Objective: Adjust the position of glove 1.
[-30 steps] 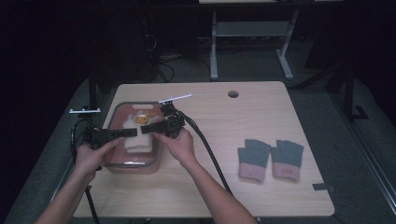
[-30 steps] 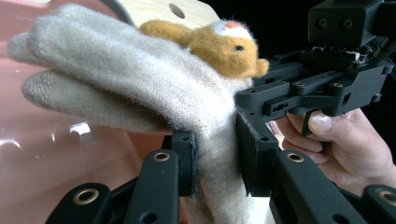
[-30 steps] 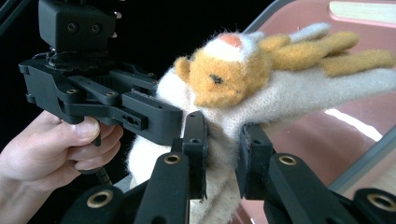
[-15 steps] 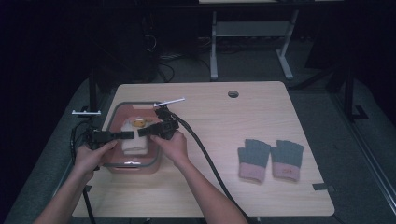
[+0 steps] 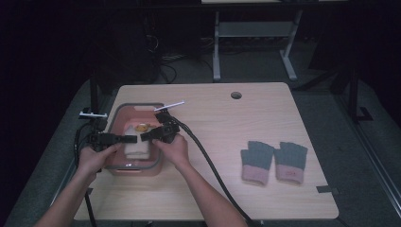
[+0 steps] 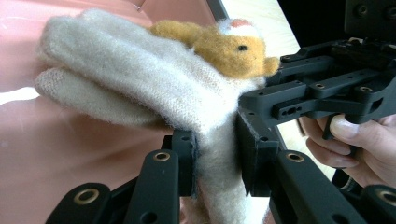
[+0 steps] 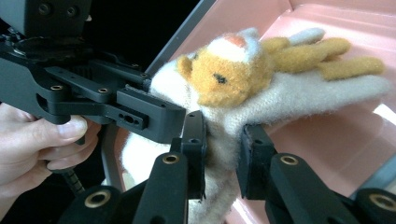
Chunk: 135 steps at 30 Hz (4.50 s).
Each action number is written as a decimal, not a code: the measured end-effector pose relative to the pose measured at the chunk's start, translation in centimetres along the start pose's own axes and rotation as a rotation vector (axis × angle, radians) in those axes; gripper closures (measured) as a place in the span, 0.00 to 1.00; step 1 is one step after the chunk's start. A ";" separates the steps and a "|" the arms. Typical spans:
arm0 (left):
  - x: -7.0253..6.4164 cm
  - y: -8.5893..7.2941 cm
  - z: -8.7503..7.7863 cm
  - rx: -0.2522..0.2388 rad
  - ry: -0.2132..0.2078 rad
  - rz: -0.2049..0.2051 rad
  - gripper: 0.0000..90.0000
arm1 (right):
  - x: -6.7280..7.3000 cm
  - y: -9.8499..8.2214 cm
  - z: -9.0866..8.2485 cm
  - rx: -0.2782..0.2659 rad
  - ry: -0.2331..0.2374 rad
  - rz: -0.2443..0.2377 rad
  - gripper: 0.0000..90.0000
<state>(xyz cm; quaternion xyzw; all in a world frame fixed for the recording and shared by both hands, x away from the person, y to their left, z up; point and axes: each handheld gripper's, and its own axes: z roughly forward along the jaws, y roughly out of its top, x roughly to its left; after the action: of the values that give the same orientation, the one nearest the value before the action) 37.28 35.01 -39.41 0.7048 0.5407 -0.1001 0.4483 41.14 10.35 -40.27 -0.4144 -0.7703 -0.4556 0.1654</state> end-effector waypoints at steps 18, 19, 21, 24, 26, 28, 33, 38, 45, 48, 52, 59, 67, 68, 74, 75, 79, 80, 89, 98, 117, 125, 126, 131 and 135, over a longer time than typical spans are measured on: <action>-0.1 -0.4 0.8 0.049 0.130 0.010 0.79 | 0.3 0.1 -0.6 0.017 -0.089 -0.051 0.81; -0.1 -0.4 0.8 0.060 0.147 0.018 0.79 | 0.3 0.1 -0.7 0.021 -0.089 -0.049 0.81; -0.1 -0.4 0.9 0.071 0.161 0.007 0.79 | 0.4 0.0 -0.9 0.020 -0.095 -0.052 0.81; -0.1 -0.4 1.0 0.091 0.199 0.011 0.78 | 0.4 -0.1 -1.0 0.017 -0.096 -0.055 0.81; 0.0 -0.4 0.9 0.107 0.214 0.012 0.76 | 0.4 -0.2 -1.3 0.013 -0.096 -0.055 0.81; 0.1 -0.4 0.9 0.116 0.223 0.001 0.70 | 0.4 -0.2 -1.5 0.010 -0.095 -0.059 0.81; 0.2 -0.4 0.3 0.117 0.269 -0.001 0.59 | 0.5 -0.3 -2.3 -0.009 -0.087 -0.064 0.81; -0.1 0.0 -0.5 0.076 0.308 0.008 0.58 | 0.5 -0.4 -3.0 -0.021 -0.082 -0.066 0.81; -0.7 -0.1 0.7 0.146 0.324 0.060 0.72 | 0.5 -0.4 -3.9 -0.038 -0.079 -0.076 0.81; -0.5 -0.1 1.4 0.183 0.366 0.060 0.72 | 0.5 -0.4 -4.3 -0.034 -0.083 -0.080 0.81; 0.0 -0.1 2.0 0.211 0.383 0.038 0.67 | 0.5 -0.4 -5.0 -0.041 -0.088 -0.091 0.81; -0.6 0.2 0.7 0.153 0.361 0.049 0.64 | 0.2 -0.4 -5.9 -0.042 -0.099 -0.096 0.80; -2.3 0.7 0.3 0.099 0.293 0.070 0.61 | -0.1 -0.5 -7.4 -0.050 -0.095 -0.105 0.76; -2.5 0.7 0.4 0.096 0.287 0.074 0.61 | -0.2 -0.5 -7.6 -0.048 -0.089 -0.099 0.76; -3.6 0.9 0.5 0.078 0.263 0.093 0.59 | -1.0 -0.6 -8.8 -0.057 -0.089 -0.093 0.76; -3.8 1.0 0.6 0.075 0.258 0.095 0.59 | -1.1 -0.7 -8.9 -0.060 -0.087 -0.090 0.75; -4.3 1.0 0.7 0.056 0.243 0.093 0.57 | -1.6 -0.8 -9.3 -0.057 -0.089 -0.092 0.74; -4.4 1.0 0.7 0.049 0.242 0.091 0.56 | -1.7 -0.9 -9.4 -0.062 -0.091 -0.094 0.74; -5.8 0.9 1.4 0.036 0.217 0.114 0.52 | -2.3 -1.7 -10.6 -0.062 -0.102 -0.094 0.72; -7.2 1.1 2.3 0.042 0.188 0.153 0.51 | -3.0 -2.7 -12.1 -0.068 -0.125 -0.084 0.69; -10.0 1.4 4.1 0.038 0.138 0.233 0.47 | -4.2 -3.9 -14.9 -0.075 -0.161 -0.056 0.67; -10.7 1.3 4.6 0.034 0.120 0.245 0.45 | -5.0 -4.6 -15.9 -0.075 -0.180 -0.048 0.67; -10.8 1.3 4.7 0.035 0.116 0.247 0.45 | -5.1 -4.6 -16.0 -0.076 -0.183 -0.051 0.67; -11.2 1.3 5.2 0.038 0.102 0.257 0.45 | -5.2 -4.8 -16.6 -0.084 -0.193 -0.052 0.67; -11.9 1.4 5.6 0.029 0.085 0.261 0.44 | -5.2 -5.0 -17.3 -0.085 -0.203 -0.055 0.66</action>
<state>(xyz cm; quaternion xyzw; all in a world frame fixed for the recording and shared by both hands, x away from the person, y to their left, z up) 35.69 22.85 -34.54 0.7791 0.4614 -0.0188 0.4240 38.19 -7.91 -37.27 -0.4439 -0.7741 -0.4478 0.0561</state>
